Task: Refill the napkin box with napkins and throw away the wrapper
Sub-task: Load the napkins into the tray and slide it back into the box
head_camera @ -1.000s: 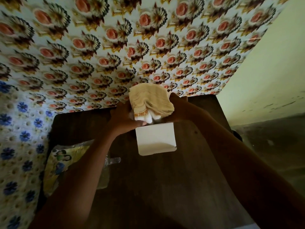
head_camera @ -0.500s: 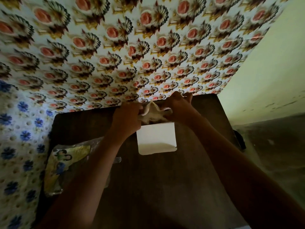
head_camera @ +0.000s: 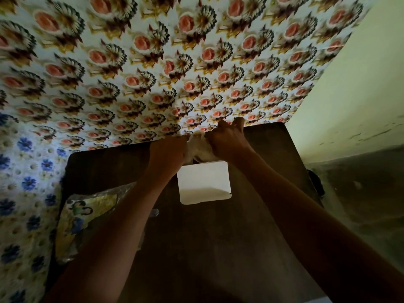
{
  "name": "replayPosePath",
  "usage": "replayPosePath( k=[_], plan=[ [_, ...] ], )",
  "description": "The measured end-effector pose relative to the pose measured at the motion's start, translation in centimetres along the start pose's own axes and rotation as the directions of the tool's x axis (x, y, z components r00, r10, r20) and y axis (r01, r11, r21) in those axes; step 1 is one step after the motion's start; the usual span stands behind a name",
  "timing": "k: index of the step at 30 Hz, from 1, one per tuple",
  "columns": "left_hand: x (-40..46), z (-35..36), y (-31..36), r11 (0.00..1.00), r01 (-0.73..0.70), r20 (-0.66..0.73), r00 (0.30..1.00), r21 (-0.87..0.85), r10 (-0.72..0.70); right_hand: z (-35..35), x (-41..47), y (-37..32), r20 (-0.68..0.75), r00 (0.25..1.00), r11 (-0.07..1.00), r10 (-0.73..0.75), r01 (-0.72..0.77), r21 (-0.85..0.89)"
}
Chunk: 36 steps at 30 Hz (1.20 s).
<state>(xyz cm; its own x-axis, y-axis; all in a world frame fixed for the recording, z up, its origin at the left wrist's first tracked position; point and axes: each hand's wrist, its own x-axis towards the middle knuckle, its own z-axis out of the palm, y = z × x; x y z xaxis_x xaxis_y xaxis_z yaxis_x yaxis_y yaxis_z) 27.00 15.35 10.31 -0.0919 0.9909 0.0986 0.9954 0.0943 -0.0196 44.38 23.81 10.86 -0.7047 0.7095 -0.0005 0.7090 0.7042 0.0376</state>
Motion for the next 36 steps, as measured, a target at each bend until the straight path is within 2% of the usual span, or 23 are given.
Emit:
replayPosePath(
  k=[3, 7, 10, 12, 15, 17, 19, 21, 25, 28, 30, 33, 36],
  plan=[
    [0.3, -0.3, 0.6, 0.998, 0.012, 0.167, 0.986, 0.069, -0.023, 1.4, 0.4, -0.7, 0.044, 0.997, 0.998, -0.069, 0.069, -0.004],
    [0.8, -0.7, 1.0, 0.995, 0.020, 0.271, 0.961, 0.097, -0.046, 1.9, 0.8, -0.7, 0.177, 0.982, 0.996, -0.058, 0.047, 0.070],
    [1.4, -0.5, 1.0, 0.996, 0.047, 0.319, 0.945, 0.076, -0.069, 1.0, 1.0, -0.5, 0.258, 0.963, 0.996, -0.077, 0.063, 0.062],
    [1.3, -0.3, 0.8, 0.997, 0.047, 0.263, 0.963, 0.057, -0.060, 0.9, 0.8, -0.5, 0.258, 0.963, 0.995, -0.079, 0.060, 0.080],
    [0.3, 0.0, 0.7, 1.000, 0.018, 0.052, 0.998, 0.005, -0.019, 1.6, 0.0, 0.1, 0.024, 0.998, 0.997, -0.057, 0.055, 0.051],
    [-0.1, 0.4, 0.7, 0.999, 0.016, -0.048, 0.999, -0.036, -0.018, 2.0, -0.3, 0.4, -0.032, 0.999, 0.999, -0.036, 0.036, 0.008],
    [0.3, 0.6, 0.6, 0.999, 0.039, -0.062, 0.997, -0.020, -0.041, 2.1, -0.1, 0.4, -0.058, 0.998, 0.999, -0.039, 0.038, -0.003],
    [0.7, 0.5, 0.4, 0.997, 0.068, 0.017, 0.997, 0.029, -0.069, 1.7, 0.3, 0.2, -0.053, 0.998, 0.999, -0.042, 0.041, -0.013],
    [2.0, -0.3, 1.7, 0.986, 0.086, 0.198, 0.974, 0.143, -0.114, 1.3, 1.4, -1.0, 0.098, 0.995, 0.999, -0.034, 0.037, -0.026],
    [2.4, -0.7, 2.2, 0.984, 0.074, 0.271, 0.955, 0.165, -0.117, 1.5, 1.5, -1.2, 0.158, 0.987, 0.999, -0.022, 0.016, 0.042],
    [2.1, -0.7, 1.4, 0.994, 0.074, 0.234, 0.968, 0.075, -0.090, 1.3, 0.9, -0.8, 0.065, 0.997, 0.996, -0.051, 0.047, 0.073],
    [0.6, -0.4, 0.3, 0.991, 0.072, 0.030, 0.997, -0.111, -0.069, 1.4, -0.6, 0.2, -0.182, 0.982, 0.984, -0.050, 0.079, 0.158],
    [-1.6, 0.4, -0.2, 0.947, 0.179, -0.183, 0.955, -0.265, -0.232, 1.8, -2.7, 0.8, -0.359, 0.927, 0.970, 0.107, -0.018, 0.243]
  ],
)
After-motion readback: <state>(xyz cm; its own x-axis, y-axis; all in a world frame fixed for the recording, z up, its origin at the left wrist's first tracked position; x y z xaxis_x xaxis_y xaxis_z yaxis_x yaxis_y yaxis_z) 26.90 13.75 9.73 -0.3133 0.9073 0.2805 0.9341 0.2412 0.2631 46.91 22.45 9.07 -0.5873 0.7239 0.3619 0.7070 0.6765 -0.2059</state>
